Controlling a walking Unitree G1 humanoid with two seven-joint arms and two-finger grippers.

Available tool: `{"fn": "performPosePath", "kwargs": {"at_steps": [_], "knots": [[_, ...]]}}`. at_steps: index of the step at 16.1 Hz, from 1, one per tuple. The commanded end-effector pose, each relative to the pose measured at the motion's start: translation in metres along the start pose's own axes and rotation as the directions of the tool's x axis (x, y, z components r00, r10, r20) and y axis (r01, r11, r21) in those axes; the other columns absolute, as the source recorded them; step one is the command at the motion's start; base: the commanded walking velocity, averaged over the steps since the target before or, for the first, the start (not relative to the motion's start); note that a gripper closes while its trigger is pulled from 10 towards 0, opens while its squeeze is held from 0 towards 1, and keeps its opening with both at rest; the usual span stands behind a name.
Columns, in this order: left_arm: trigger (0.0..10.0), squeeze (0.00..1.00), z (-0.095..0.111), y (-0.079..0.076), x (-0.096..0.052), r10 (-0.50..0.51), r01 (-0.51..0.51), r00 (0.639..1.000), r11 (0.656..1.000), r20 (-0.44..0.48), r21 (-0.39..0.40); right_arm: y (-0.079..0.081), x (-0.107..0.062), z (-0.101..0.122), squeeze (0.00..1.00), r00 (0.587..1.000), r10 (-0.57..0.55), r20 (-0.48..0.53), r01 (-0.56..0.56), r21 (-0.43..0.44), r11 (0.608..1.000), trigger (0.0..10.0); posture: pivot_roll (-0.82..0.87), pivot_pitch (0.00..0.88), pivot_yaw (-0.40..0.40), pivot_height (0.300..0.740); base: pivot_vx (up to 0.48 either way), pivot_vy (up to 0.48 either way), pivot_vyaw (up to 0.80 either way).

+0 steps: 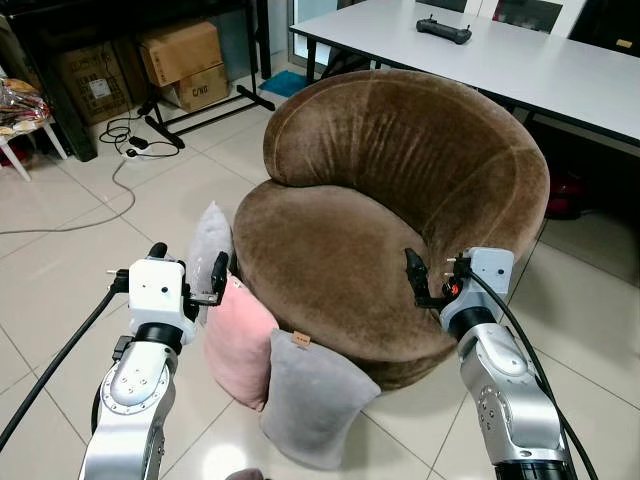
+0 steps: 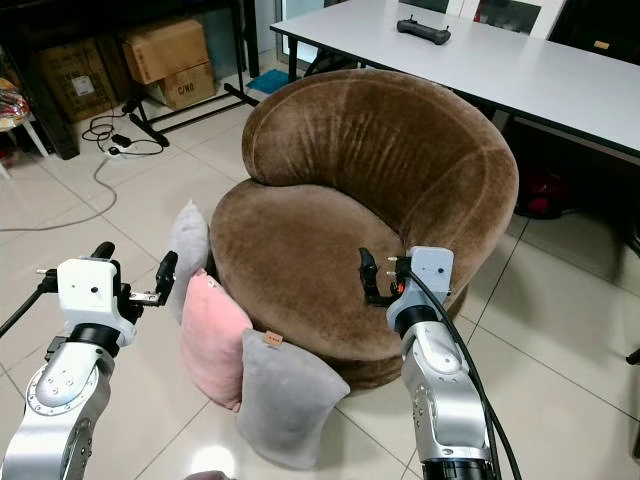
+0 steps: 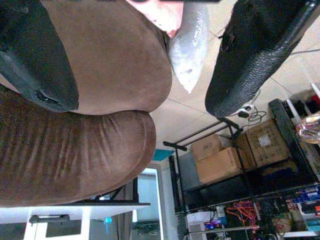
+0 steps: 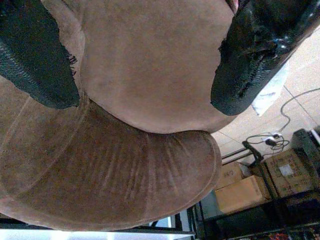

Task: Move the pillow to the sofa from floor

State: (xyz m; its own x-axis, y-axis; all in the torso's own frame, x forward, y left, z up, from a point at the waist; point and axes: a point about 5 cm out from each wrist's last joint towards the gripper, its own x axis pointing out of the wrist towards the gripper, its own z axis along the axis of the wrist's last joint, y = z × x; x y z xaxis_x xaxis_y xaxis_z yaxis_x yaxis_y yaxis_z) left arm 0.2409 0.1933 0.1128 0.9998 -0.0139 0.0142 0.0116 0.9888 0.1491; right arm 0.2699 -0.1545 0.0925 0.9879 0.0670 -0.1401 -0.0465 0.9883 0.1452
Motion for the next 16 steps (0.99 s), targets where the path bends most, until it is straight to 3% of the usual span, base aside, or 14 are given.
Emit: {"fn": "performPosePath", "kwargs": {"at_steps": [1, 6, 13, 16], "knots": [[10.0, 1.00, 0.0015, 0.0009, -0.0011, -0.010, 0.010, 1.000, 1.000, 0.010, 0.018, -0.0051, -0.0018, -0.0023, 0.00, 1.000, -0.027, 0.001, 0.027, 0.034, 0.999, 10.0, 0.07, 0.000, -0.041, 0.682, 0.000, 0.000, 0.00], [10.0, 1.00, 0.0044, -0.0003, 0.0010, -0.033, 0.033, 0.999, 0.999, 0.026, 0.013, -0.0048, -0.0025, -0.0012, 0.00, 0.999, -0.034, 0.018, 0.034, 0.013, 0.999, 10.0, 0.06, 0.000, -0.023, 0.623, 0.000, 0.000, 0.00], [10.0, 1.00, 0.0042, -0.0030, 0.0022, -0.041, 0.040, 0.999, 0.999, 0.032, 0.016, -0.0073, -0.0003, 0.0006, 0.00, 0.999, -0.037, 0.030, 0.040, -0.094, 0.995, 10.0, 0.06, 0.000, -0.029, 0.619, 0.000, 0.000, 0.00], [10.0, 1.00, 0.0032, 0.0000, 0.0033, -0.035, 0.034, 0.999, 0.999, 0.030, 0.016, -0.0037, 0.0001, 0.0006, 0.00, 1.000, 0.009, 0.028, -0.008, -0.053, 0.999, 10.0, 0.06, 0.000, -0.029, 0.619, 0.000, 0.000, 0.00]]}}
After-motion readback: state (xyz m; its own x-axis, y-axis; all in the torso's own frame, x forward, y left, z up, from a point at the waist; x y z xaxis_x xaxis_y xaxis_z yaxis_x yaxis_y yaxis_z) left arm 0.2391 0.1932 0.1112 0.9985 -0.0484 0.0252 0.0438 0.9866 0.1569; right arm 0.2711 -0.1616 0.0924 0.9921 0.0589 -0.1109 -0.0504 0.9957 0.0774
